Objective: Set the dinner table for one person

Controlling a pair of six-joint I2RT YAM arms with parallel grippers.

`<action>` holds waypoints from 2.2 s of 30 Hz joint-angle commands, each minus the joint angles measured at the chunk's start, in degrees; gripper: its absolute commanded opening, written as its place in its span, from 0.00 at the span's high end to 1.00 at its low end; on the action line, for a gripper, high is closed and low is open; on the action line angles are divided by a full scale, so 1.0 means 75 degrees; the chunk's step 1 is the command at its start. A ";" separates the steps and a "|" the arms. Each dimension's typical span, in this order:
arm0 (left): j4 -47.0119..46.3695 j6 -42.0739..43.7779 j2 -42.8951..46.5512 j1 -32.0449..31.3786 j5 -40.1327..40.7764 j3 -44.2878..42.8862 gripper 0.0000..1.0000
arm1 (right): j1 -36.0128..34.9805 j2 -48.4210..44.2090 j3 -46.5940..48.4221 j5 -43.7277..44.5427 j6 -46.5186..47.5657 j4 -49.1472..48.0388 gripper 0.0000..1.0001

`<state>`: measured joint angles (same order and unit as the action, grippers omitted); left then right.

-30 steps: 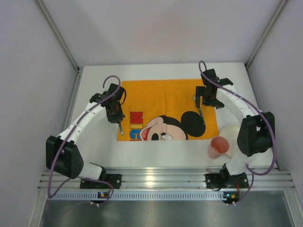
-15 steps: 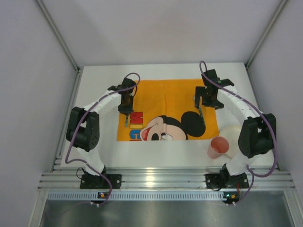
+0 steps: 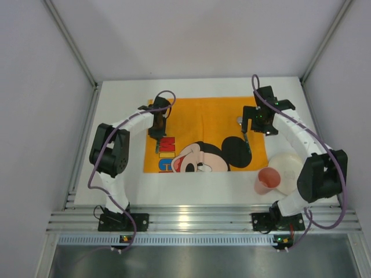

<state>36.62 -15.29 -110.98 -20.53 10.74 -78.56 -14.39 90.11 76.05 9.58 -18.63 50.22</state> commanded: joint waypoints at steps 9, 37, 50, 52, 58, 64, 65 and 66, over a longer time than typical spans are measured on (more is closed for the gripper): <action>-0.0441 -0.0387 0.0054 0.0031 0.0314 -0.0142 0.32 | 0.0419 -0.1841 0.0301 0.0057 -0.0363 0.1939 0.00; -0.0231 -0.0622 0.1309 0.0113 -0.0131 0.0385 0.05 | 0.0607 -0.4959 -0.3564 0.0281 -0.2309 0.3301 0.40; -0.0102 -0.0727 0.1835 0.0148 -0.0354 0.0397 0.04 | 0.0607 -0.4082 -0.0934 0.0749 -0.1911 0.3523 1.00; -0.0032 -0.0774 0.1976 0.0148 -0.0366 0.0409 0.04 | 0.0606 -0.3312 0.0444 0.0878 -0.1782 0.3652 1.00; 0.0063 -0.0903 0.2457 0.0148 -0.0425 0.0584 0.04 | 0.0607 -0.0701 0.3508 0.0808 -0.1196 0.3091 1.00; 0.0203 -0.1008 0.2866 0.0148 -0.0471 0.0842 0.03 | 0.0607 0.2194 0.6614 0.0597 -0.1008 0.2890 1.00; 0.0191 -0.1032 0.2925 0.0148 -0.0471 0.0889 0.03 | 0.0607 0.2502 0.6954 0.0551 -0.1019 0.2879 1.00; 0.0191 -0.1067 0.2996 0.0148 -0.0495 0.0971 0.03 | 0.0607 0.2819 0.7549 0.0492 -0.1031 0.2879 1.00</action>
<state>37.12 -22.15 -91.96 -19.66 7.70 -72.60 -10.61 106.41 123.66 14.26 -27.51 73.14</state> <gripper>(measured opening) 0.969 0.036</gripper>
